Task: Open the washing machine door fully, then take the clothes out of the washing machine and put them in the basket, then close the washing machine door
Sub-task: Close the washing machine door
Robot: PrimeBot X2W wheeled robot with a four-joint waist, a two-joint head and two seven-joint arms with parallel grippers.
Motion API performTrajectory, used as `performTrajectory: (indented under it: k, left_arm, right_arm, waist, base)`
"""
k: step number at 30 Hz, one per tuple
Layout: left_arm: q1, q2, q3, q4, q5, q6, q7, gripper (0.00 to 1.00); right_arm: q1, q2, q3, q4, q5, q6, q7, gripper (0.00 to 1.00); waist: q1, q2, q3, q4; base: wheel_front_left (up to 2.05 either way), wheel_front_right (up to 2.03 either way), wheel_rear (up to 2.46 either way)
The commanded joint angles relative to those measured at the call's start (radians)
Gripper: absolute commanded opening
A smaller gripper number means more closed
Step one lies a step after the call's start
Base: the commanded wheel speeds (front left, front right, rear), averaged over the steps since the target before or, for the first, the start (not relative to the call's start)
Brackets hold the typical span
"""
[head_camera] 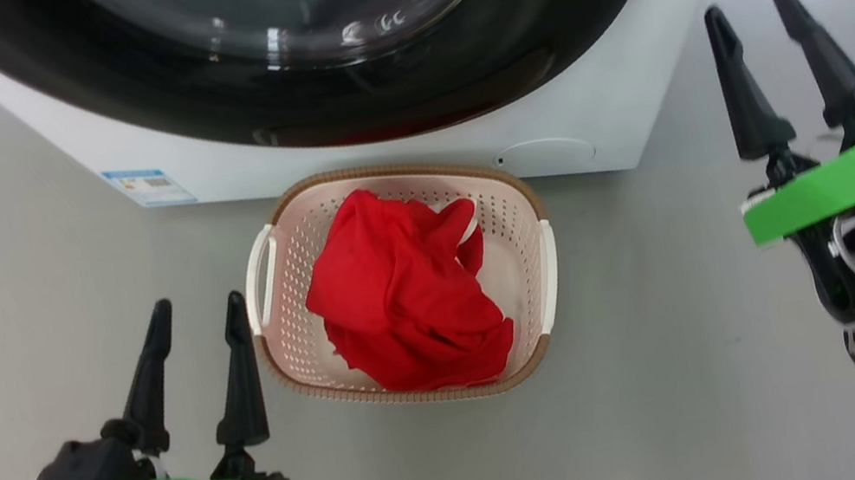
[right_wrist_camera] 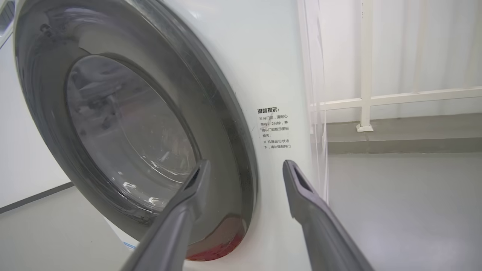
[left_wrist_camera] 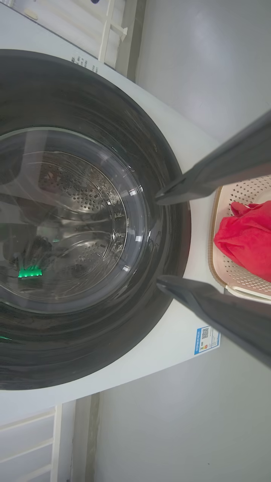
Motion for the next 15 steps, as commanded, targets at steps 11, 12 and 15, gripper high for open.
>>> performTrajectory:
  k: [11, 12, 15]
  left_arm:
    - [0.072, 0.012, 0.101, -0.004, 0.06, -0.022, -0.005, 1.0]
    - [0.076, 0.012, 0.105, -0.005, 0.063, -0.022, -0.005, 1.0]
    - [0.081, 0.013, 0.105, -0.005, 0.067, -0.023, -0.005, 1.0]
  right_arm:
    - [0.166, 0.015, -0.001, -0.05, -0.009, -0.001, 0.002, 1.0]
    - [0.176, 0.015, -0.004, -0.052, -0.009, -0.001, 0.002, 1.0]
    - [0.195, 0.014, -0.008, -0.057, -0.009, -0.001, 0.002, 1.0]
  waist:
    - [0.0, 0.0, -0.102, -0.085]
    - [0.0, 0.0, -0.107, -0.09]
    - [0.0, 0.0, -0.114, -0.099]
  base:
    - [0.0, 0.0, 0.0]
    - [0.0, 0.0, 0.0]
    - [0.0, 0.0, 0.0]
